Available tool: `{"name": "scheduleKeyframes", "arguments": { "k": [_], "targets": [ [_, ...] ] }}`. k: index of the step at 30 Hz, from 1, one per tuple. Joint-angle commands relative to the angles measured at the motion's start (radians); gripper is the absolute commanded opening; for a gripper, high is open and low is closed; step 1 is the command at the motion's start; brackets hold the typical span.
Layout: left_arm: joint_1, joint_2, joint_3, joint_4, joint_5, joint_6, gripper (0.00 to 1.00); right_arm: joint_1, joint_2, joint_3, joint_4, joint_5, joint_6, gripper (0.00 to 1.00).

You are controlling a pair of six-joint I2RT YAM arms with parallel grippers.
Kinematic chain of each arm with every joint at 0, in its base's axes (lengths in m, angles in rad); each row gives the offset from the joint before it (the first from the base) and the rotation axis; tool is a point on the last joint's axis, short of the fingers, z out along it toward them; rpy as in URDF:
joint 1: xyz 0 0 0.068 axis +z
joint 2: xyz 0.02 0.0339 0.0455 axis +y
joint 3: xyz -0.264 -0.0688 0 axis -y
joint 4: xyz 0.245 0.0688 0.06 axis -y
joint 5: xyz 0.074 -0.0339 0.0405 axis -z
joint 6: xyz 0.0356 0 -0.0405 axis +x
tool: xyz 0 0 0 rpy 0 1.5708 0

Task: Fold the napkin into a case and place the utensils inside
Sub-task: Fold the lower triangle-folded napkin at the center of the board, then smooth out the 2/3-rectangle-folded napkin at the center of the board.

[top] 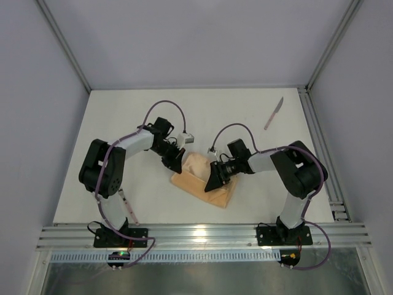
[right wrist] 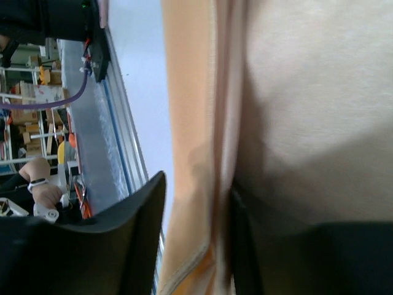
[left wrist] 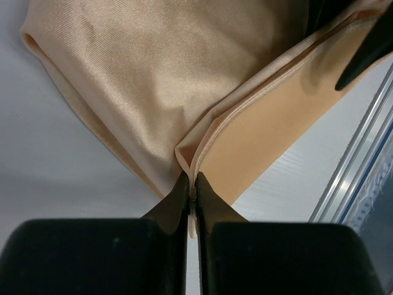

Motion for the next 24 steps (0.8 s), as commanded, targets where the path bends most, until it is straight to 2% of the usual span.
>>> {"name": "scheduleKeyframes", "arguments": {
  "k": [1, 3, 6, 10, 13, 19, 21, 22, 23, 24],
  "targets": [
    [0.002, -0.009, 0.047, 0.081, -0.008, -0.074, 0.00, -0.004, -0.071, 0.037, -0.073, 0.075, -0.082, 0.51],
    [0.002, -0.013, 0.045, 0.092, -0.007, -0.082, 0.00, -0.003, -0.102, 0.042, -0.117, 0.105, -0.096, 0.72],
    [0.002, -0.021, 0.042, 0.105, -0.015, -0.091, 0.00, -0.003, -0.153, 0.056, -0.163, 0.180, -0.109, 0.75],
    [0.000, -0.023, 0.037, 0.106, -0.018, -0.080, 0.00, -0.006, -0.211, 0.070, -0.193, 0.270, -0.096, 0.88],
    [-0.001, -0.024, 0.037, 0.106, -0.018, -0.072, 0.00, -0.006, -0.251, 0.094, -0.216, 0.349, -0.073, 0.91],
    [-0.017, -0.021, 0.044, 0.111, -0.018, -0.072, 0.00, -0.019, -0.328, 0.122, -0.191, 0.527, -0.024, 0.91],
    [-0.020, -0.023, 0.047, 0.109, -0.018, -0.071, 0.00, -0.041, -0.314, 0.120, -0.187, 0.555, -0.003, 0.74],
    [-0.021, -0.024, 0.048, 0.111, -0.016, -0.072, 0.00, -0.047, -0.302, 0.119, -0.202, 0.570, 0.003, 0.62],
    [-0.021, -0.026, 0.048, 0.114, -0.016, -0.074, 0.00, -0.052, -0.294, 0.113, -0.205, 0.613, 0.009, 0.34],
    [-0.021, -0.029, 0.048, 0.118, -0.018, -0.078, 0.00, -0.058, -0.285, 0.103, -0.203, 0.626, 0.011, 0.23]
  ]
}}
